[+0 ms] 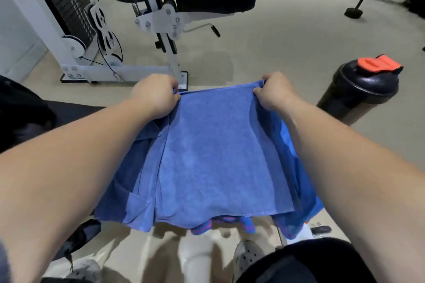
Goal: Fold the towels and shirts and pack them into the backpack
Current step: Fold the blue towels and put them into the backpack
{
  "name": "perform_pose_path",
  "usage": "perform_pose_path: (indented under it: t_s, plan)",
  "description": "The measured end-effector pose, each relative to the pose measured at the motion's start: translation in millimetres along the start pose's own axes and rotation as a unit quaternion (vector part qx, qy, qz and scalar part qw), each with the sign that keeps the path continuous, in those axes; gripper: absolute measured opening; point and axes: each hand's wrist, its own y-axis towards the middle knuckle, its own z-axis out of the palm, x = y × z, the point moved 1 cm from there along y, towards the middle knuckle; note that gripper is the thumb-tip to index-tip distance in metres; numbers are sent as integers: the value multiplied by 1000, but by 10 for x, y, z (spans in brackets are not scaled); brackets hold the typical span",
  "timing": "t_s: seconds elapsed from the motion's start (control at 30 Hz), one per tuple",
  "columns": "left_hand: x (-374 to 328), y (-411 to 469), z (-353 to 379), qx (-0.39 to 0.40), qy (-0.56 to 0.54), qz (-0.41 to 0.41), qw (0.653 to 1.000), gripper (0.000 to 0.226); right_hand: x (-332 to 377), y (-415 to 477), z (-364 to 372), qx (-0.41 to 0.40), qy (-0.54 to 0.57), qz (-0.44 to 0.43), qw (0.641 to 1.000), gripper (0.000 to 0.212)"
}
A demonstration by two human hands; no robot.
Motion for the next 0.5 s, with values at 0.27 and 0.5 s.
perform_pose_path:
  t_s: [0.27, 0.5]
  plan:
    - [-161, 202, 261, -50, 23, 40, 998, 29, -106, -41, 328, -101, -18, -49, 994, 48]
    - [92, -170, 106, -77, -48, -1, 996, 43, 448, -825, 924, 125, -125, -192, 965, 73]
